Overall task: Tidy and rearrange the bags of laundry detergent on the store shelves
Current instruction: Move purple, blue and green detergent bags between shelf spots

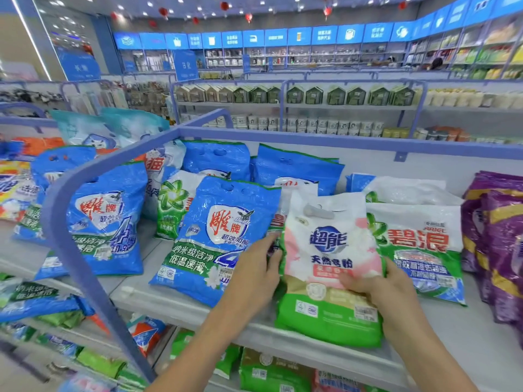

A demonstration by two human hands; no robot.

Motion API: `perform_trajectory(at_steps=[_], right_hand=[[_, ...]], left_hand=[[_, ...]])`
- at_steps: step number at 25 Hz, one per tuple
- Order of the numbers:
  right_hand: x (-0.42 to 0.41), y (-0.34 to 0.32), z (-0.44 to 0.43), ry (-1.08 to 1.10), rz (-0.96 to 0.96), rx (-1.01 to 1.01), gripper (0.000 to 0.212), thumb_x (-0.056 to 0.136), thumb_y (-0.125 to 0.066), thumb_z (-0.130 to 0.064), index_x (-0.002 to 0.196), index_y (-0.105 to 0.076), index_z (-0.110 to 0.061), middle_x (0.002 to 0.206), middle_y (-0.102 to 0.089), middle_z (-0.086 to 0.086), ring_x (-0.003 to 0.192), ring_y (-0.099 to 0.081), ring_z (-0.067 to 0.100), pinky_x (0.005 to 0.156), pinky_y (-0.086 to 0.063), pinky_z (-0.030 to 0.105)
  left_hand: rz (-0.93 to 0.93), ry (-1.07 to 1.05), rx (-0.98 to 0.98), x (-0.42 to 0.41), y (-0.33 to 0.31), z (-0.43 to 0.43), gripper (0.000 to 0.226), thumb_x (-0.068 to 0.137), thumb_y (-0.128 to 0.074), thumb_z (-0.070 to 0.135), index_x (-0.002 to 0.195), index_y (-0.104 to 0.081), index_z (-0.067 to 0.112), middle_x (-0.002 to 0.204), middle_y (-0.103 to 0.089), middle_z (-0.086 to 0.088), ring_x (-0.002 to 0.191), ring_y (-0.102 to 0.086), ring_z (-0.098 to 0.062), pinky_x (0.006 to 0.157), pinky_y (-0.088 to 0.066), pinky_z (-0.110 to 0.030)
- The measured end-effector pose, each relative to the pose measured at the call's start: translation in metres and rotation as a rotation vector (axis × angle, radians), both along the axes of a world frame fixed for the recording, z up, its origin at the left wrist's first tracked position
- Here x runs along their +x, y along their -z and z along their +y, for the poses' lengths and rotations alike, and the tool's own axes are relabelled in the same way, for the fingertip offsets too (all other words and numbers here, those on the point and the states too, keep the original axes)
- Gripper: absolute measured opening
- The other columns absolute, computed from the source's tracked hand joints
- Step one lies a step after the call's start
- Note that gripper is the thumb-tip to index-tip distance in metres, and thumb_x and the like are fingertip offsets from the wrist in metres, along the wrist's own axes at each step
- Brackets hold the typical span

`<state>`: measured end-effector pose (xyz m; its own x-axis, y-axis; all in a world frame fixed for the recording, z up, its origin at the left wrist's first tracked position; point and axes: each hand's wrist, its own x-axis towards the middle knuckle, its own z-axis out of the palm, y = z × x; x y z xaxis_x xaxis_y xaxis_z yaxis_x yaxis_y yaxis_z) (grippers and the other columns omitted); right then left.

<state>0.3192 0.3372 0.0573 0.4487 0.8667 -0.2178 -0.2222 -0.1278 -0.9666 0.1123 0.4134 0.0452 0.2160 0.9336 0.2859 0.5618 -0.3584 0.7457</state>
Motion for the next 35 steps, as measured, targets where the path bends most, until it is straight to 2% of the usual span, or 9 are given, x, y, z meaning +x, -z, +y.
perform_trajectory(at_steps=[4,9,13,16,21,23,25,28,35], right_hand=[[0.008,-0.001,-0.008,0.057,0.147,0.077,0.062,0.059,-0.074,0.023,0.108,-0.068,-0.015,0.094,-0.078,0.018,0.083,-0.076,0.039,0.076,-0.062,0.054],[0.019,-0.01,-0.017,0.096,0.191,0.242,0.074,0.051,-0.069,0.022,0.112,-0.069,-0.019,0.097,-0.079,0.01,0.08,-0.078,0.026,0.061,-0.063,0.038],[0.027,-0.019,-0.019,0.142,0.199,0.304,0.075,0.052,-0.067,0.021,0.117,-0.067,-0.017,0.099,-0.079,0.007,0.081,-0.077,0.021,0.068,-0.064,0.039],[0.028,-0.012,-0.018,0.16,0.25,0.285,0.077,0.056,-0.068,0.019,0.128,-0.062,-0.009,0.112,-0.076,0.014,0.09,-0.076,0.023,0.069,-0.064,0.042],[0.028,-0.001,-0.016,0.186,0.304,0.232,0.072,0.055,-0.069,0.018,0.119,-0.067,-0.015,0.112,-0.075,0.017,0.092,-0.075,0.029,0.071,-0.062,0.049],[0.026,-0.003,-0.016,0.183,0.306,0.228,0.073,0.055,-0.068,0.018,0.121,-0.066,-0.013,0.111,-0.075,0.017,0.089,-0.076,0.029,0.07,-0.062,0.048],[0.022,-0.007,-0.019,0.169,0.289,0.236,0.068,0.055,-0.067,0.02,0.112,-0.068,-0.017,0.104,-0.077,0.014,0.082,-0.077,0.026,0.065,-0.064,0.044],[0.014,-0.013,-0.016,0.133,0.28,0.25,0.071,0.055,-0.066,0.022,0.113,-0.066,-0.017,0.098,-0.079,0.01,0.079,-0.078,0.025,0.057,-0.063,0.036],[-0.031,-0.02,0.046,0.077,0.17,0.265,0.067,0.059,-0.07,0.026,0.109,-0.07,-0.018,0.1,-0.079,0.011,0.089,-0.076,0.03,0.07,-0.062,0.04]], left_hand=[[0.081,-0.152,0.105,-0.021,-0.003,0.011,0.043,0.093,-0.068,0.011,0.135,-0.058,0.008,0.131,-0.066,-0.01,0.12,-0.06,-0.029,0.092,-0.036,-0.022],[0.053,-0.293,0.003,-0.031,-0.006,0.035,0.062,0.079,-0.084,0.037,0.129,-0.058,0.01,0.126,-0.067,-0.01,0.118,-0.06,-0.032,0.093,-0.043,-0.034],[-0.146,-0.304,-0.226,-0.02,-0.013,0.051,0.066,0.076,-0.087,0.041,0.126,-0.056,0.01,0.123,-0.067,-0.006,0.113,-0.063,-0.027,0.089,-0.045,-0.03],[-0.18,-0.323,-0.297,-0.017,-0.019,0.059,0.064,0.068,-0.091,0.043,0.116,-0.062,0.014,0.112,-0.072,-0.002,0.104,-0.067,-0.026,0.092,-0.053,-0.04],[-0.536,-0.124,-0.553,-0.018,-0.014,0.055,0.043,0.056,-0.096,0.015,0.094,-0.078,0.01,0.089,-0.08,-0.011,0.084,-0.078,-0.032,0.084,-0.061,-0.056],[-0.597,-0.051,-0.505,-0.013,-0.011,0.045,0.028,0.069,-0.091,0.012,0.094,-0.08,0.015,0.092,-0.08,-0.009,0.089,-0.077,-0.031,0.088,-0.06,-0.053],[-0.609,-0.033,-0.364,-0.012,-0.015,0.033,0.015,0.079,-0.086,0.016,0.092,-0.08,0.021,0.091,-0.08,0.0,0.089,-0.076,-0.017,0.086,-0.06,-0.034],[-0.609,-0.095,-0.166,-0.029,-0.028,0.018,0.006,0.086,-0.08,0.017,0.092,-0.078,0.02,0.082,-0.077,0.005,0.07,-0.066,-0.003,0.062,-0.05,-0.012],[-0.762,-0.371,0.036,-0.103,-0.032,0.002,0.008,0.088,-0.077,0.017,0.09,-0.072,0.023,0.088,-0.076,0.003,0.077,-0.066,-0.013,0.076,-0.05,-0.033]])
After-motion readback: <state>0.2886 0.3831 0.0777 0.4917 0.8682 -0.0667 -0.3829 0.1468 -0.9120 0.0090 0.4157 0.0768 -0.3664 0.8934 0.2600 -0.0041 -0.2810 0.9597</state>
